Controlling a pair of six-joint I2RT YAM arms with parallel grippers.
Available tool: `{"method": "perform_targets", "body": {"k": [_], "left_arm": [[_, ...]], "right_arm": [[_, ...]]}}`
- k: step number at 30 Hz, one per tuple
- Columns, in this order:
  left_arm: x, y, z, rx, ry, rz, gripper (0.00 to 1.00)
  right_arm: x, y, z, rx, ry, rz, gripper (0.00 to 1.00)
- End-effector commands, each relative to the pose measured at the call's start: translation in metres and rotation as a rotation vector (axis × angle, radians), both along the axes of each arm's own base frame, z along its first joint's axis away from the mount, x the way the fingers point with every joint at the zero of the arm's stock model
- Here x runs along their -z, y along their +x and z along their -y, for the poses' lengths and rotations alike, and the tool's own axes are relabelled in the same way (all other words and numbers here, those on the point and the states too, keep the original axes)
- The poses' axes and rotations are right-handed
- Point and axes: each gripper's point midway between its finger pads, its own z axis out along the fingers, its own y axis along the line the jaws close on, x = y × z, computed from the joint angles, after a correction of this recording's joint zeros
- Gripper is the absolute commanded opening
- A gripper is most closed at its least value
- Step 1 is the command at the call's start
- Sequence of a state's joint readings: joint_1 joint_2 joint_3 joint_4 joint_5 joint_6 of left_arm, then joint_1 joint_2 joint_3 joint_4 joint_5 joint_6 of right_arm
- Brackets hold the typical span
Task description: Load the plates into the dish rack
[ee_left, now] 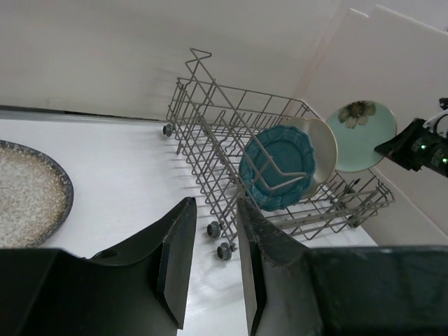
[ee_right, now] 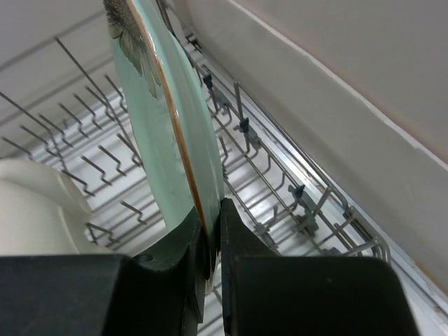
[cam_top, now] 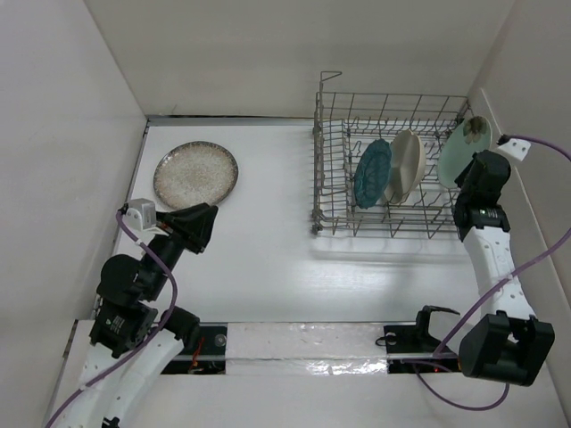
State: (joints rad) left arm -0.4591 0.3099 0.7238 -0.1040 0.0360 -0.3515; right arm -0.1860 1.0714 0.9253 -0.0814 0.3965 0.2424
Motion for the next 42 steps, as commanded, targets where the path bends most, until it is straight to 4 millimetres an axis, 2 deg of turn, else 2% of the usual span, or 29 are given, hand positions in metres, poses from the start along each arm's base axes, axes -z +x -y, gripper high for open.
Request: {"method": "perform_targets", "body": {"k": [1, 6, 12, 21, 24, 27, 30, 33, 35, 36, 38, 39, 42], "left_arm": [[-0.010, -0.007, -0.001, 0.008, -0.005, 0.047, 0.27], [-0.010, -0.011, 0.000, 0.020, -0.007, 0.047, 0.28], [-0.010, -0.014, 0.001, 0.031, -0.013, 0.051, 0.29], [-0.009, -0.013, -0.003, 0.004, -0.020, 0.049, 0.30], [-0.009, -0.012, -0.003, 0.004, -0.020, 0.048, 0.30], [-0.009, -0.012, -0.003, 0.003, -0.020, 0.048, 0.30], [-0.008, -0.011, -0.004, -0.003, -0.020, 0.042, 0.30], [-0.007, -0.009, -0.005, -0.013, -0.021, 0.037, 0.30], [-0.006, -0.008, -0.006, -0.020, -0.021, 0.030, 0.30], [-0.006, -0.007, -0.006, -0.023, -0.020, 0.028, 0.29], [-0.004, -0.005, -0.007, -0.032, -0.021, 0.020, 0.28], [-0.004, -0.005, -0.008, -0.036, -0.023, 0.019, 0.25], [-0.002, -0.002, -0.011, -0.061, -0.029, 0.008, 0.16]], "right_arm": [[-0.067, 0.002, 0.005, 0.054, -0.103, 0.202, 0.00], [-0.053, 0.002, -0.002, 0.019, -0.134, 0.151, 0.00], [-0.036, 0.013, -0.018, -0.030, -0.180, 0.060, 0.00], [-0.042, 0.010, -0.021, -0.037, -0.220, 0.044, 0.00], [-0.030, 0.018, -0.027, -0.075, -0.215, -0.007, 0.00], [-0.008, 0.028, -0.035, -0.097, -0.209, -0.072, 0.00], [0.011, 0.030, -0.041, -0.088, -0.196, -0.113, 0.00], [0.020, 0.030, -0.050, -0.098, -0.179, -0.111, 0.00], [0.029, 0.029, -0.050, -0.091, -0.157, -0.117, 0.05], [0.031, 0.029, -0.050, -0.089, -0.149, -0.117, 0.12], [0.035, 0.026, -0.050, -0.074, -0.126, -0.114, 0.21], [0.036, 0.025, -0.050, -0.072, -0.118, -0.110, 0.30], [0.032, 0.018, -0.051, -0.059, -0.084, -0.077, 0.46]]}}
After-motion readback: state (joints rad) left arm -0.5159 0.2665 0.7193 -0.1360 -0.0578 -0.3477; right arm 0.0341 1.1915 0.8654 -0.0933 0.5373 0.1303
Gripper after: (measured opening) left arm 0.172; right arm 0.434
